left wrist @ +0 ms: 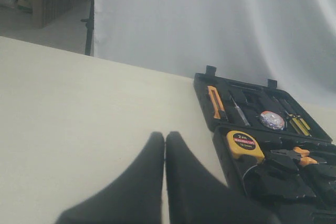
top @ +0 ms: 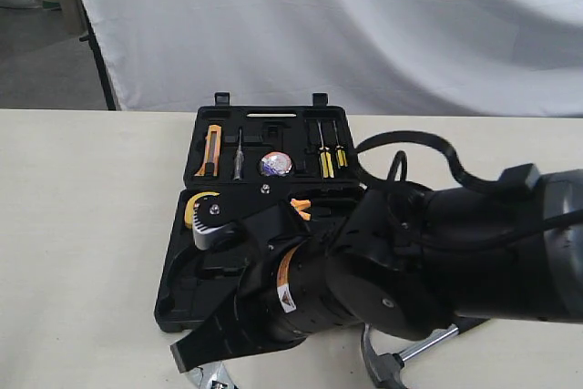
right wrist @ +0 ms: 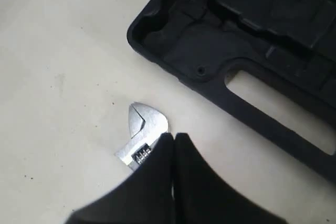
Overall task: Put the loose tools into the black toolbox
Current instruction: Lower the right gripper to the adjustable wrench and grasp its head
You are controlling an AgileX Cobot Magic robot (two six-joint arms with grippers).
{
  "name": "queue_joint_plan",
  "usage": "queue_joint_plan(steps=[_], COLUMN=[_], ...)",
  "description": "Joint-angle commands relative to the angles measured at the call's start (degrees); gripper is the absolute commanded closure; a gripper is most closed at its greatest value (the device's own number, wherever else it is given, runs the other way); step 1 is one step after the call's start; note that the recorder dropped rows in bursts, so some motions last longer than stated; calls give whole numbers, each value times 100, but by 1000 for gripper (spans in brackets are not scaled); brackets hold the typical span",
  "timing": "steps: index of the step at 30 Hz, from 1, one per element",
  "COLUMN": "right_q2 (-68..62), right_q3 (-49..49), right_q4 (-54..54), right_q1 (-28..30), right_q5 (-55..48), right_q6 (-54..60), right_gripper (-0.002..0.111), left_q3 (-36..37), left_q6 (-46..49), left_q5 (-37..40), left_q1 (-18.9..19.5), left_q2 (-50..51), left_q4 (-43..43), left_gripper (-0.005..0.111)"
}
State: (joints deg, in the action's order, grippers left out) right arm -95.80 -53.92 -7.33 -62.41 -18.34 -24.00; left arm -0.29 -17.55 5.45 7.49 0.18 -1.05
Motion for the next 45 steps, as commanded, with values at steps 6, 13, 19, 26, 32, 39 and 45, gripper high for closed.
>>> queue_joint_plan(steps=[6, 13, 19, 26, 32, 39, 45], right_q2=[-475, -529, -529, -529, -529, -600, -887], right_q3=[11, -1, -1, -1, -1, -1, -1], right_q4=[-468, -480, -480, -464, -439, -369, -309], right_q1=[0, -98, -181, -181, -181, -208, -249], right_q5=[273, 734, 781, 793, 593, 275, 1], right_q6=[25, 422, 540, 539, 398, 386, 386], right_gripper=[68, 63, 63, 63, 63, 63, 63], left_q3=[-15, -15, -15, -15, -15, -15, -15], left_q6=[-27, -27, -27, -27, -27, -27, -27], left_q5=[-41, -41, -41, -41, -41, -41, -41], left_q1=[145, 145, 145, 145, 145, 145, 145], left_q2=[-18, -18, -18, -18, -18, -18, -18], left_q4=[-25, -25, -25, -25, -25, -25, -25], left_gripper=[106, 106, 106, 106, 106, 106, 106])
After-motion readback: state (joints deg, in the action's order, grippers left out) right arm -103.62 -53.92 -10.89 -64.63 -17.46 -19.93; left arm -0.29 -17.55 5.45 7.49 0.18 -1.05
